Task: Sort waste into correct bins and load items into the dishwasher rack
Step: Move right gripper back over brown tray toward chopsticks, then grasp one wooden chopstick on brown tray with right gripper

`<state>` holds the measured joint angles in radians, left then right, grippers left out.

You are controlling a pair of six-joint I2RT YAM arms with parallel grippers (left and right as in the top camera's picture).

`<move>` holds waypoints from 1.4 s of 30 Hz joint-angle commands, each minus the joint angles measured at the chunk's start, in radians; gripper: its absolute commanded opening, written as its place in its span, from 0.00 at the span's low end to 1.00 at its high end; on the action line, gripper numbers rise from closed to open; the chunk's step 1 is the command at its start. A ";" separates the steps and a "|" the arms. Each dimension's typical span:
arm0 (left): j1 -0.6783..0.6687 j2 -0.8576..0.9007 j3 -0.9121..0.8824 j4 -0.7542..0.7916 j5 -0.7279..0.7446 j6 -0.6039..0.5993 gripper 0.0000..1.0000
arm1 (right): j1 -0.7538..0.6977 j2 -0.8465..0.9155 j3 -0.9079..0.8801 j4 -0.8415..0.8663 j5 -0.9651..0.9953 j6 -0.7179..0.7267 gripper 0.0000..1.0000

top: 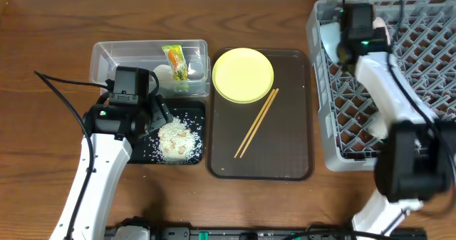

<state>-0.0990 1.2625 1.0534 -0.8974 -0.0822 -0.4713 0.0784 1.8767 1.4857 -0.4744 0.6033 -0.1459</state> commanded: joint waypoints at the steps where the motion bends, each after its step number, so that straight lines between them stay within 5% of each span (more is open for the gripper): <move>1: 0.005 0.003 -0.002 -0.002 -0.016 -0.006 0.90 | 0.034 -0.160 0.006 -0.097 -0.402 0.132 0.49; 7: 0.005 0.003 -0.002 -0.003 -0.016 -0.006 0.90 | 0.145 -0.213 0.004 -0.338 -0.770 0.377 0.48; 12: 0.005 0.003 -0.002 -0.003 -0.016 -0.005 0.91 | 0.290 -0.167 -0.048 -0.440 -0.729 0.520 0.49; 19: 0.005 0.003 -0.002 -0.003 -0.016 -0.005 0.91 | 0.463 -0.096 -0.206 -0.371 -0.562 0.815 0.49; 25: 0.005 0.003 -0.002 -0.003 -0.016 -0.005 0.91 | 0.545 -0.022 -0.259 -0.233 -0.493 0.881 0.46; 42: 0.005 0.003 -0.002 -0.003 -0.016 -0.005 0.91 | 0.588 0.072 -0.259 -0.248 -0.431 0.973 0.44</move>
<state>-0.0990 1.2625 1.0534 -0.8970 -0.0826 -0.4744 0.6605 1.9350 1.2327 -0.7162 0.1375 0.8047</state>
